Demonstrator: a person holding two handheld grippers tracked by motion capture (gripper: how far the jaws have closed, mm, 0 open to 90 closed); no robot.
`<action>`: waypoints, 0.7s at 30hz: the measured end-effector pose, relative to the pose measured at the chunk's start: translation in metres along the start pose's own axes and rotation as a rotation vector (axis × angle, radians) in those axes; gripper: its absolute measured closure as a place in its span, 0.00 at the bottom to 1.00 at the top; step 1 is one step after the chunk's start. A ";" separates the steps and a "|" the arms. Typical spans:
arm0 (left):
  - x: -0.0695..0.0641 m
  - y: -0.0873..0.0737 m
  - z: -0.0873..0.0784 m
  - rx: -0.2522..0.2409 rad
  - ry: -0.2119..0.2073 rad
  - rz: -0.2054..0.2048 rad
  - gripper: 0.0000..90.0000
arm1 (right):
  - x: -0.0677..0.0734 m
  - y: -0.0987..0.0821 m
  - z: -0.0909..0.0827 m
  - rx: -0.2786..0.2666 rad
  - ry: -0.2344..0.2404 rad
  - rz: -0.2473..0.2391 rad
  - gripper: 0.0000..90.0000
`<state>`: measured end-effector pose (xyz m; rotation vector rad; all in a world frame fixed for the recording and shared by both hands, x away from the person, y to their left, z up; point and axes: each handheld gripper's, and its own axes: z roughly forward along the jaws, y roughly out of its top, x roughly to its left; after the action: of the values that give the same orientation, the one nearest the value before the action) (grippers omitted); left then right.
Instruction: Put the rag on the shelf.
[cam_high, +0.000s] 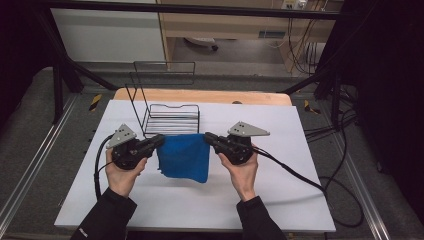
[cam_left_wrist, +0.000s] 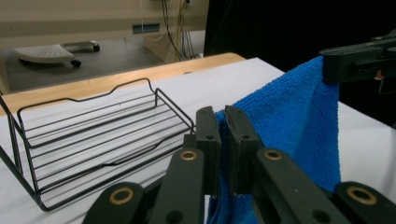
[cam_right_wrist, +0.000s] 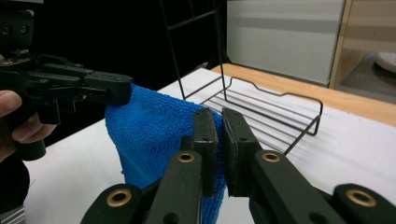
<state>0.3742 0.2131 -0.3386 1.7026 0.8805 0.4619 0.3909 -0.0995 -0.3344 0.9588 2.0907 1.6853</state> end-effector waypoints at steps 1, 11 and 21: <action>0.000 0.001 -0.001 -0.005 0.002 0.004 0.94 | 0.001 0.001 0.000 -0.006 0.000 -0.003 0.95; 0.000 0.013 -0.014 -0.070 0.013 0.010 0.94 | 0.007 0.013 0.000 -0.072 -0.008 -0.036 0.95; 0.001 0.026 -0.021 -0.120 0.021 0.017 0.94 | 0.013 0.025 0.001 -0.114 -0.007 -0.069 0.95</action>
<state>0.3689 0.2243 -0.3079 1.5988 0.8380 0.5347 0.3900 -0.0882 -0.3090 0.8472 1.9761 1.7425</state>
